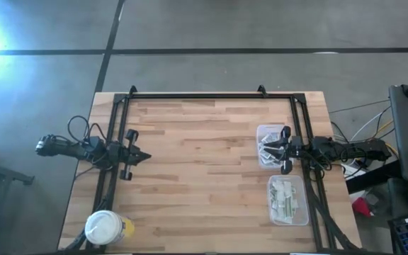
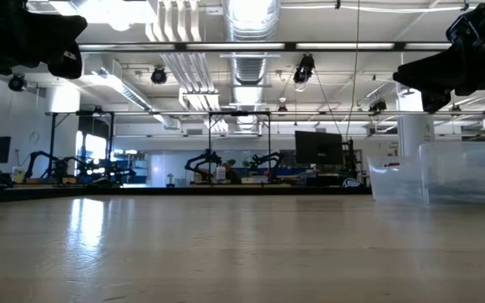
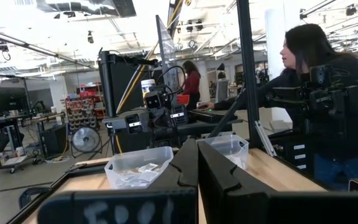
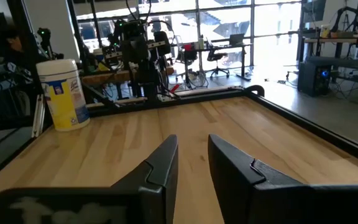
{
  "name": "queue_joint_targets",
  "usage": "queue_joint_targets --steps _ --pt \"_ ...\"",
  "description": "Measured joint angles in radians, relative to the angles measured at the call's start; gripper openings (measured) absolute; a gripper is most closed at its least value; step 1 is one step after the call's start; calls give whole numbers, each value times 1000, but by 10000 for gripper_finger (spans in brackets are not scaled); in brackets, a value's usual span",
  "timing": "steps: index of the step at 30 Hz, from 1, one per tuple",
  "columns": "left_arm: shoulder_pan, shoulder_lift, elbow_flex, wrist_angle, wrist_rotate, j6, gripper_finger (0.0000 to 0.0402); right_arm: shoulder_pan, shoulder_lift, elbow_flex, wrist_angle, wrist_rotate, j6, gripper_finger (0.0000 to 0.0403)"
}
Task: Pick & Place First Aid Supplies
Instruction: Return to Home Position
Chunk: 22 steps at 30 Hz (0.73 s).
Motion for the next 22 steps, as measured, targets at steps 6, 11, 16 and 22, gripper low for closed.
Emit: queue_joint_targets --steps 6,11,16,22 --pt "0 0 0 0 0 0 0 0 0 0 0 0 1 77" --pt "0 0 0 0 0 0 0 0 0 0 0 0 1 68" --pt "0 0 0 0 0 0 0 0 0 0 0 0 1 63" --pt "0 0 0 0 0 0 0 0 0 0 0 0 1 71"
